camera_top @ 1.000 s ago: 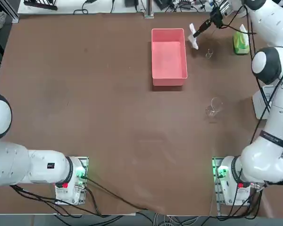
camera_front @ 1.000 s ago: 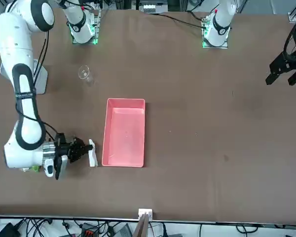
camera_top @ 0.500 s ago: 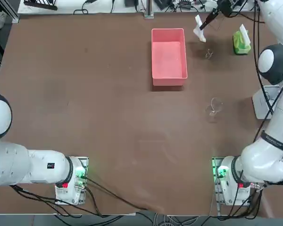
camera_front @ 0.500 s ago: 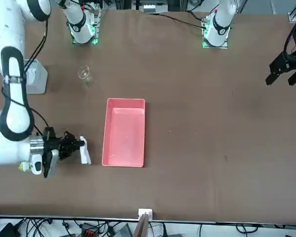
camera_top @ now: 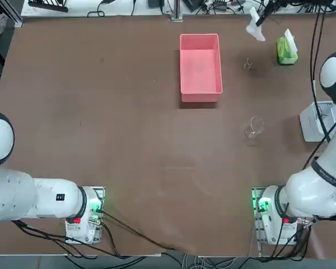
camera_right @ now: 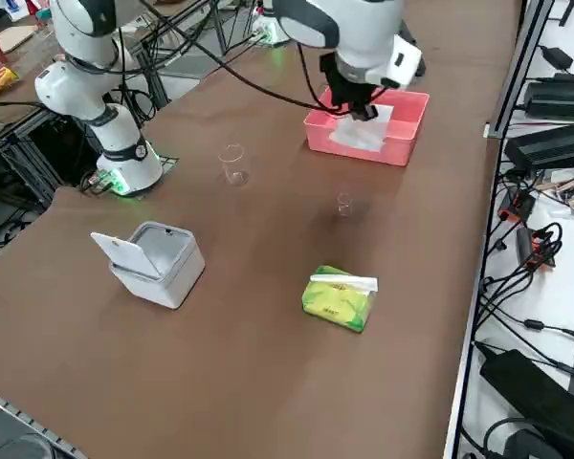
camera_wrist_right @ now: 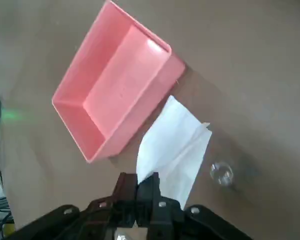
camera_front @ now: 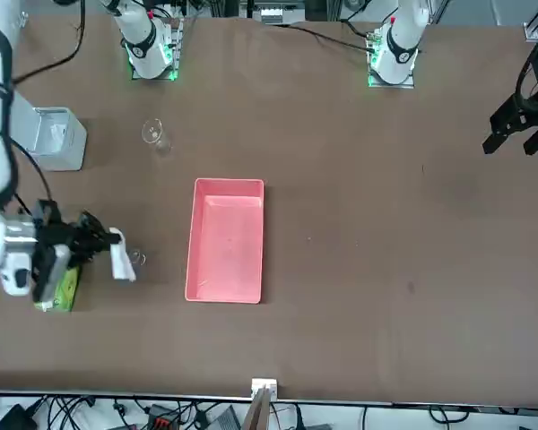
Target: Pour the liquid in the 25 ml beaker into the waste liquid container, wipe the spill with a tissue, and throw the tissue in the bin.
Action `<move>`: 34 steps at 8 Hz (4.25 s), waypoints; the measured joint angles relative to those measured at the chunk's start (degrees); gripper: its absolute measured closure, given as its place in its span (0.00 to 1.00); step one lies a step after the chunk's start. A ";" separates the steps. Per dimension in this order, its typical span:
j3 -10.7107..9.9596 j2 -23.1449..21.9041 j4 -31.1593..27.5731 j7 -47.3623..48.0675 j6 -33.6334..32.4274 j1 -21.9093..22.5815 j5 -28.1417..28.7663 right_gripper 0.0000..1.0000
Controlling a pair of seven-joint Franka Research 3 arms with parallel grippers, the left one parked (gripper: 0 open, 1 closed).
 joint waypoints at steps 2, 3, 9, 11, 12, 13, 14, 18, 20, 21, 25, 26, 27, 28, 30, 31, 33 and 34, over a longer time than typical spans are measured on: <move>-3.06 -5.64 -5.81 -0.02 -0.87 -0.55 -4.39 0.97; -3.36 -7.97 -8.66 -0.17 -0.88 -1.50 -7.35 0.97; -3.81 -21.26 -26.84 -3.50 -0.90 -11.20 -19.77 0.97; -3.85 -23.51 -30.61 -5.36 -0.99 -14.30 -23.68 0.97; -3.85 -24.09 -31.82 -5.62 -1.23 -15.46 -25.41 0.97; -3.85 -24.56 -33.16 -5.70 -1.36 -16.61 -26.90 0.97; -3.85 -24.74 -34.49 -5.79 -1.36 -18.10 -27.62 0.97; -3.88 -24.73 -38.46 -8.67 -1.33 -22.48 -29.46 0.97; -3.87 -24.73 -39.49 -9.37 -1.33 -23.19 -30.49 0.97; -3.88 -24.74 -39.90 -9.79 -1.33 -23.67 -30.68 0.97; -3.87 -24.74 -40.14 -10.87 -1.32 -24.72 -31.73 0.93; -3.87 -24.74 -40.17 -10.96 -1.32 -24.91 -31.75 0.91; -3.87 -24.74 -40.20 -11.07 -1.32 -25.07 -31.80 0.91; -3.87 -24.74 -40.29 -11.16 -1.32 -25.29 -31.97 0.91; -3.87 -24.74 -40.69 -11.37 -1.30 -25.72 -32.11 0.88; -3.87 -24.74 -40.77 -11.40 -1.29 -25.76 -32.12 0.79; -3.81 -24.74 -40.77 -11.42 -1.29 -25.76 -32.12 0.42; -3.78 -24.74 -40.77 -11.43 -1.29 -25.76 -32.12 0.29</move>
